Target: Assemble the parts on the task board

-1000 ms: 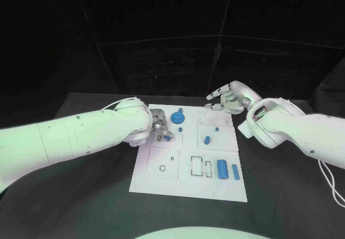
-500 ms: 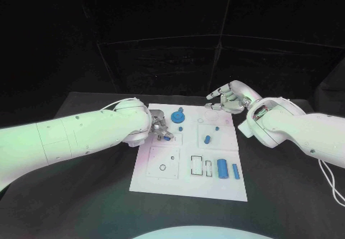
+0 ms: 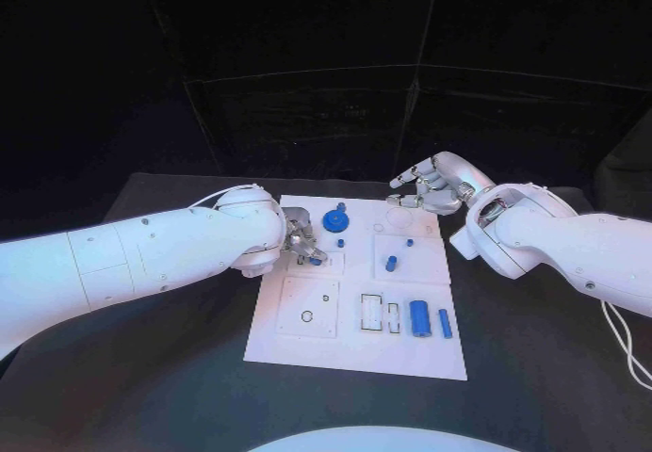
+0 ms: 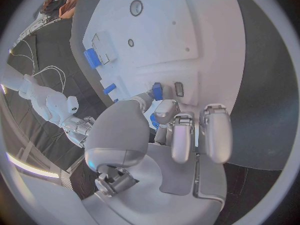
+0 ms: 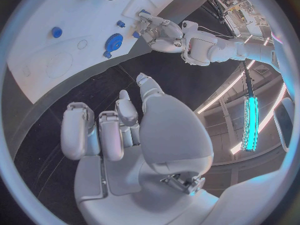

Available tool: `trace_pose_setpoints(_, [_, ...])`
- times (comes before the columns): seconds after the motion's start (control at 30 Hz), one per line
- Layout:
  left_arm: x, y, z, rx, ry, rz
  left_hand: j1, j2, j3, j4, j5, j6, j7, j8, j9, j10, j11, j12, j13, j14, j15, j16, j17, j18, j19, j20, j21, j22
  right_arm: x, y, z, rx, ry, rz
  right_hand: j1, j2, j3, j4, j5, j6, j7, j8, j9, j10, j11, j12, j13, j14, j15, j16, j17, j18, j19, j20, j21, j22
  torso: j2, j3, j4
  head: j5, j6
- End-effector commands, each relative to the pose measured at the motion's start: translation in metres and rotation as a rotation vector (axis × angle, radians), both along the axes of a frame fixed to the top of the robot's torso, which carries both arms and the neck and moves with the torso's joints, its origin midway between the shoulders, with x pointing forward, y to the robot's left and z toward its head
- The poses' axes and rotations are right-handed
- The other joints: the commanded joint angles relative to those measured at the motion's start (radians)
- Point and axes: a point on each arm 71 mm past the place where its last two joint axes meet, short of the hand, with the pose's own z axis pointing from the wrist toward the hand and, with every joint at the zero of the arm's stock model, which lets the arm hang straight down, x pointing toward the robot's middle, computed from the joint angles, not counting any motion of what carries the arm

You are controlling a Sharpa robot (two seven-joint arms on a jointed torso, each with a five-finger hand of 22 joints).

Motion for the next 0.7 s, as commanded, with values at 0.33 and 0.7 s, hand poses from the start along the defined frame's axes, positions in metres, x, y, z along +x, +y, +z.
trace_pose_setpoints(0.33, [0.0007, -0.0011, -0.0051, 0.018, 0.032, 0.0, -0.137, -0.037, 0.064, -0.058, 0.002, 0.03, -0.017, 0.04, 0.026, 0.026, -0.008, 0.026, 0.018, 0.106, -0.005, 0.003, 0.263, -0.01, 0.012, -0.003, 0.009, 0.02, 0.0002, 0.0012, 0.0012, -0.002, -0.004, 0.007, -0.026, 0.01, -0.023, 0.021, -0.02, 0.002, 0.0, 0.01, 0.0, 0.002, 0.0, 0.006, -0.004, 0.067, -0.001, -0.006, 0.11, 0.005, -0.007, -0.002, -0.006, -0.003, 0.0, 0.001, 0.0, 0.0, -0.002])
trace_pose_setpoints(0.7, [0.0034, -0.0033, -0.0059, 0.024, 0.036, 0.001, -0.207, -0.037, -0.002, -0.011, 0.003, 0.034, -0.02, 0.052, 0.039, 0.03, -0.011, 0.031, 0.02, 0.106, -0.008, 0.003, 0.263, -0.012, 0.016, -0.006, 0.013, 0.029, 0.0003, 0.0014, 0.0012, 0.0, -0.002, 0.005, -0.072, 0.024, -0.067, 0.068, -0.043, -0.002, 0.0, 0.017, 0.0, 0.003, 0.002, 0.011, -0.006, 0.068, 0.0, -0.008, 0.109, 0.005, -0.006, -0.001, -0.008, -0.005, 0.001, 0.0007, 0.0, -0.001, -0.003])
